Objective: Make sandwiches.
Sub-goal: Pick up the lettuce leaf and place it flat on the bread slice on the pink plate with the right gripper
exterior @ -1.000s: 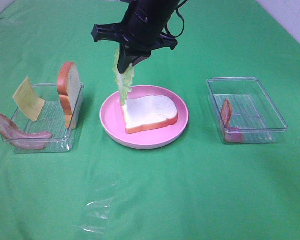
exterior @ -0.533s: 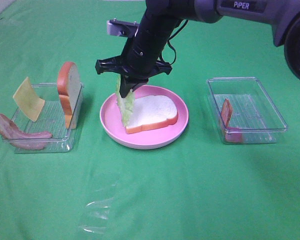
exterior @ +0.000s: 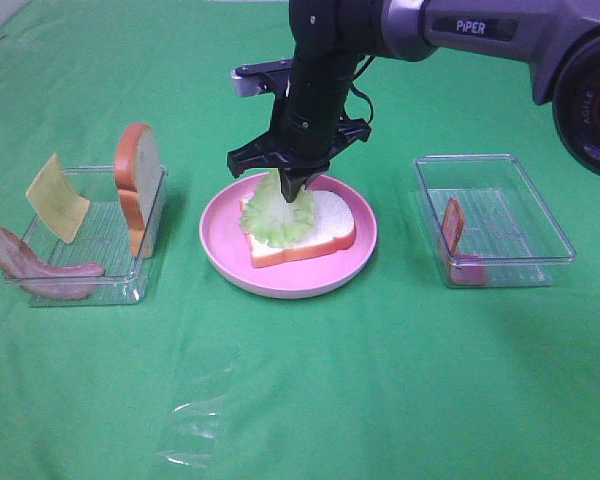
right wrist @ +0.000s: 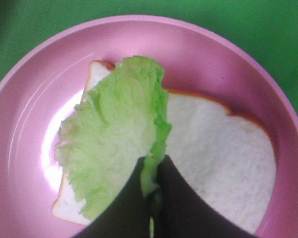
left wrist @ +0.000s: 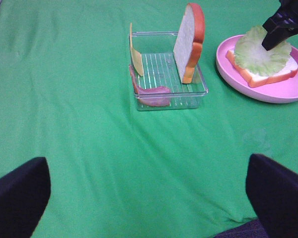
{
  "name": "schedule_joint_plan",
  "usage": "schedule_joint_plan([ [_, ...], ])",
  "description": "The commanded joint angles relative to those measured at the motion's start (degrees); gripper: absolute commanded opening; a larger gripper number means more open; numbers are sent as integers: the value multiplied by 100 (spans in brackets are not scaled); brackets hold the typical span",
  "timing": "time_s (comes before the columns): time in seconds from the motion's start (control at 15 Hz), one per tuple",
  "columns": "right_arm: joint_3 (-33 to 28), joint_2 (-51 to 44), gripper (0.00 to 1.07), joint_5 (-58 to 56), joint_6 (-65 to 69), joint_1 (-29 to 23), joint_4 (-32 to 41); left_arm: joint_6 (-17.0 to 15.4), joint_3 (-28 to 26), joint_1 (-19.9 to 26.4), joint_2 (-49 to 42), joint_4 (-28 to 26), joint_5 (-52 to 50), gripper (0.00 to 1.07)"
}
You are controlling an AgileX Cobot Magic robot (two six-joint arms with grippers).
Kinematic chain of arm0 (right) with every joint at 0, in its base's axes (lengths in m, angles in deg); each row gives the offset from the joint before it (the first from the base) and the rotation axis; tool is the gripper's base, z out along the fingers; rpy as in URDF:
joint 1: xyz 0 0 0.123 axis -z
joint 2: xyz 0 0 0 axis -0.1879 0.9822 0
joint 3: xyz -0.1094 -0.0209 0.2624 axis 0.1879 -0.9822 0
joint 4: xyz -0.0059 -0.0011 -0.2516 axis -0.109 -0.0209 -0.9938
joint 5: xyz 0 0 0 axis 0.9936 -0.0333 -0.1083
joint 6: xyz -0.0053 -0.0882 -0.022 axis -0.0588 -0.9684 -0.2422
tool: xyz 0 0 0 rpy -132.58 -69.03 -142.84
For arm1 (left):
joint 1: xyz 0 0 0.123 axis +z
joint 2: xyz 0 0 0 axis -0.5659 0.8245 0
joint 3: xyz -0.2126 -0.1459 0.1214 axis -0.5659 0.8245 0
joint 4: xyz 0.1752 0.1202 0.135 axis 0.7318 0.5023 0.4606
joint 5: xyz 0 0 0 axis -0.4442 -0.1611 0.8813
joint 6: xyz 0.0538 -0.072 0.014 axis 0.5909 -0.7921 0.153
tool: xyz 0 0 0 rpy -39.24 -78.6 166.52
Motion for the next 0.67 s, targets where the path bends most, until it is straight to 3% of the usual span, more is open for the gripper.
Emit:
schedule_joint_plan([
  [0.07, 17, -23, 0, -80, 69, 0, -57, -23, 6, 11, -74, -11, -34, 100],
  [0.47, 17, -23, 0, -189, 63, 0, -97, -23, 6, 11, -74, -11, -34, 100],
  [0.53, 17, -23, 5, -229, 63, 0, -132, -23, 6, 11, -74, -11, -34, 100],
  [0.67, 17, -23, 31, -275, 80, 0, -258, -23, 6, 11, -74, -11, -34, 100],
])
